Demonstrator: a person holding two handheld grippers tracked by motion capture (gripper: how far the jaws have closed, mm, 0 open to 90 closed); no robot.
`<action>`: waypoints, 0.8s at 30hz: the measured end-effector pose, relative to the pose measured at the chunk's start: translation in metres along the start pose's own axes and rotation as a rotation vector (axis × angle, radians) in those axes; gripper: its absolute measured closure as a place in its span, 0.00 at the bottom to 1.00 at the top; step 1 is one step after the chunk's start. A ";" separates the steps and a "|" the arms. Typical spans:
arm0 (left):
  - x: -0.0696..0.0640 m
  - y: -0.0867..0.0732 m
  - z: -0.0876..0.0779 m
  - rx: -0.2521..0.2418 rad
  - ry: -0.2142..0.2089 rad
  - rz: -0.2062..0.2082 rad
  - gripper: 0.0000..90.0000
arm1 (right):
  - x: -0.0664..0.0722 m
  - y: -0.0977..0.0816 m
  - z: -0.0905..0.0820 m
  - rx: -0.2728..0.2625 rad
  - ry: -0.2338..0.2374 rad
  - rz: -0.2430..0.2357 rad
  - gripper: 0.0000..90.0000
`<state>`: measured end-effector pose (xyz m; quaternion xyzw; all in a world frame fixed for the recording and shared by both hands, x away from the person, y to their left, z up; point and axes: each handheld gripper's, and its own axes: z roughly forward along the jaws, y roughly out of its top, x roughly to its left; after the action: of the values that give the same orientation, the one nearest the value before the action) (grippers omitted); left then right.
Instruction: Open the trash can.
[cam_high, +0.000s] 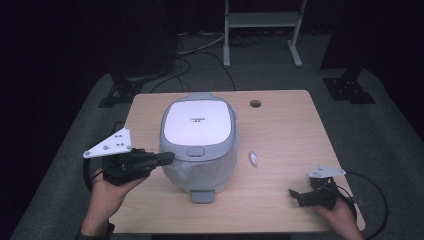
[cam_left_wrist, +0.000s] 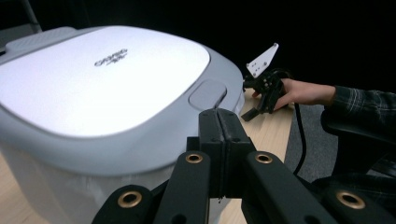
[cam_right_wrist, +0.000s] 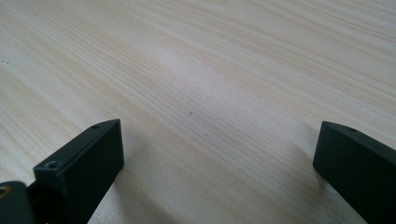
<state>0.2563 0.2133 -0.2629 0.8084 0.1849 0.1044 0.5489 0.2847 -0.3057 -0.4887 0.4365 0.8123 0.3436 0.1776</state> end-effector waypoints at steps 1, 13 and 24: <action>0.000 0.002 0.001 0.002 -0.002 0.005 1.00 | 0.000 0.000 0.000 0.000 0.000 0.000 0.01; 0.000 0.018 0.020 -0.003 -0.019 0.031 0.99 | 0.000 0.000 0.000 0.000 0.000 0.000 0.01; 0.002 0.020 0.041 0.006 -0.041 0.019 0.99 | 0.000 0.000 0.000 0.000 0.000 0.000 0.01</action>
<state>0.2768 0.1730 -0.2599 0.8139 0.1662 0.0926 0.5490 0.2847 -0.3057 -0.4887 0.4366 0.8123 0.3436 0.1776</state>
